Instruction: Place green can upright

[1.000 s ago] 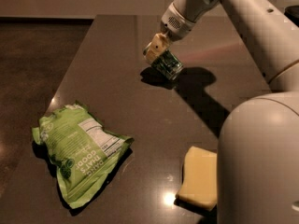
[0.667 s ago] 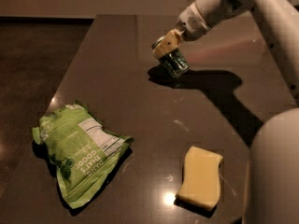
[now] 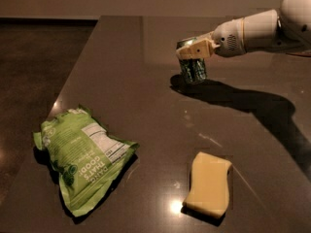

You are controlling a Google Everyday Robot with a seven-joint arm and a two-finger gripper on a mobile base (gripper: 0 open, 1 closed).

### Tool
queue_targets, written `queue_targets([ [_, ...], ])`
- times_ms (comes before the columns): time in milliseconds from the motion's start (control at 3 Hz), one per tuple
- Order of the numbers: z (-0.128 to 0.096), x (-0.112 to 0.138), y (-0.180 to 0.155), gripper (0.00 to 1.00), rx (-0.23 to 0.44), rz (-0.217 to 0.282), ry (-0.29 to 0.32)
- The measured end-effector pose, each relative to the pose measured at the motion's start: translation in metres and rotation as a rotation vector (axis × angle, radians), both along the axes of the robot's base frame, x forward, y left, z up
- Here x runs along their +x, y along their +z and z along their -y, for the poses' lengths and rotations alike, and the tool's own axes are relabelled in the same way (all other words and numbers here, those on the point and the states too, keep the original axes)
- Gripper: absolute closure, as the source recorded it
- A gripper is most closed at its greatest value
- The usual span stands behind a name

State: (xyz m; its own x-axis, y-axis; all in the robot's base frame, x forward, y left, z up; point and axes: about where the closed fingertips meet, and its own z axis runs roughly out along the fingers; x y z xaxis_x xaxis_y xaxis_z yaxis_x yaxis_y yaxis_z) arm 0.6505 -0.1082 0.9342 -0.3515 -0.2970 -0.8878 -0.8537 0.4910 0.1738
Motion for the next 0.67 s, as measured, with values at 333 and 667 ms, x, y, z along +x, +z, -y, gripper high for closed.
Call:
queue_targets([
  [333,0.0070,-0.0041,0.0005,1.00,0.094,0.097,-0.078],
  [667,0.0141,0.0015,0.0048,1.00,0.193,0.182,-0.143],
])
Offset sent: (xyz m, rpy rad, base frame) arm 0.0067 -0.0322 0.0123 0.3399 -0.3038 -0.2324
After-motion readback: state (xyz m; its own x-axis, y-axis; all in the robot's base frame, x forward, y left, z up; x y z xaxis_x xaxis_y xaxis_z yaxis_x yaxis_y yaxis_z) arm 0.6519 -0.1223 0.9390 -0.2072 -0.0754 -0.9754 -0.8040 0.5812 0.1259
